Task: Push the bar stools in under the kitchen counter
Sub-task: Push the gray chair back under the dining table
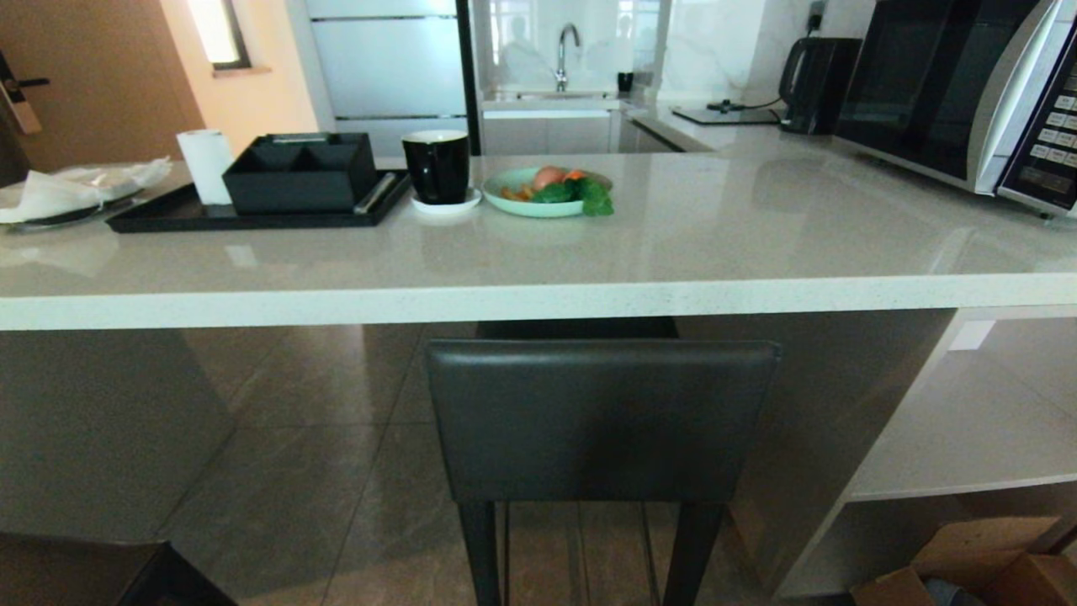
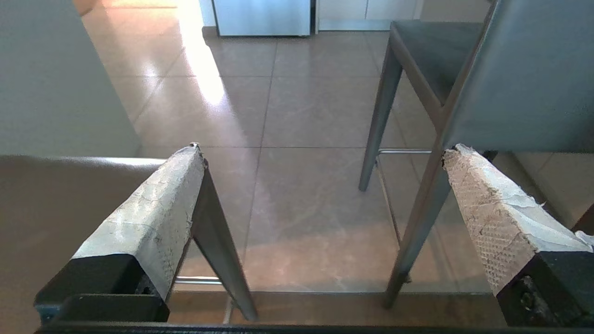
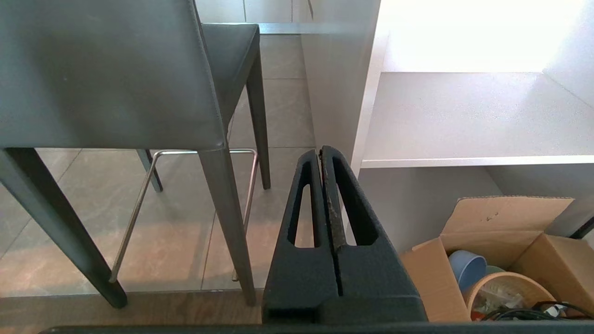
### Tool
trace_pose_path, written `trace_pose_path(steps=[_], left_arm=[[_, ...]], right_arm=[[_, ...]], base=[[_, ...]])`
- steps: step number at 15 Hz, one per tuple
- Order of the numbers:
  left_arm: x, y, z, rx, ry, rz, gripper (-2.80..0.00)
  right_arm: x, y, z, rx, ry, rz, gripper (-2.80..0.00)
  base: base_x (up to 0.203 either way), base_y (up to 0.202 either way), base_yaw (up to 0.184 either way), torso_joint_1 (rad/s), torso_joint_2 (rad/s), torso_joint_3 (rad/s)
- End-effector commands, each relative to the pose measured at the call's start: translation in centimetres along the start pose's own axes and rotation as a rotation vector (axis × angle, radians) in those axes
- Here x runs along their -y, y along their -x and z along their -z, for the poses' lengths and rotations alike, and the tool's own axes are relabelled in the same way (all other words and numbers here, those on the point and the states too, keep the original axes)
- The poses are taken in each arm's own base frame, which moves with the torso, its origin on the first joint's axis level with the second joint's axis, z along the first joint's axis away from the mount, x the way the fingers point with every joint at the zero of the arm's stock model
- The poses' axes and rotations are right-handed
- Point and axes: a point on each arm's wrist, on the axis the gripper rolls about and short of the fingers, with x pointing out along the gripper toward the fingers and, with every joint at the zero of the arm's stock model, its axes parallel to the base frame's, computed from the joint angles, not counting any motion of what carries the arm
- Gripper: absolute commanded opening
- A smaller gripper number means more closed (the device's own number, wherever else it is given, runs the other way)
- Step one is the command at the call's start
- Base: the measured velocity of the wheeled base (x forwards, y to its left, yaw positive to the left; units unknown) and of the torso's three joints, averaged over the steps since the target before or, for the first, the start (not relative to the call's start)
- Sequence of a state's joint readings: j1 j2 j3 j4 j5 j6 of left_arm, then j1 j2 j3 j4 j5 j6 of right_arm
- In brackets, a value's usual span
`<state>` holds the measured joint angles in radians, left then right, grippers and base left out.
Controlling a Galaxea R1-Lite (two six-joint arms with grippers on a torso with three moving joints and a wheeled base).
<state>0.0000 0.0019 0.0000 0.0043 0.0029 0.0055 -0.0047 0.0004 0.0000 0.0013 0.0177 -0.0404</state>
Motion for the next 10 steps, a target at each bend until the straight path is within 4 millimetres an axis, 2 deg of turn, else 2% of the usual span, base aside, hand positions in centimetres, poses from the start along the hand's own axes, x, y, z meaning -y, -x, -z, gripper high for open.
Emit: trace_pose_path(steps=[1, 10], left_arm=[[0.0, -0.02, -0.03, 0.0, 0.011, 0.002, -2.8], [0.0, -0.02, -0.03, 0.0, 0.002, 0.0, -2.8]], right_arm=[[0.0, 0.0, 0.0, 0.0, 0.001, -0.001, -2.8], [0.0, 0.0, 0.0, 0.0, -0.002, 0.001, -2.8]], base=[[0.0, 0.0, 0.0, 0.0, 0.0, 0.0], [0.0, 0.0, 0.0, 0.0, 0.0, 0.0]])
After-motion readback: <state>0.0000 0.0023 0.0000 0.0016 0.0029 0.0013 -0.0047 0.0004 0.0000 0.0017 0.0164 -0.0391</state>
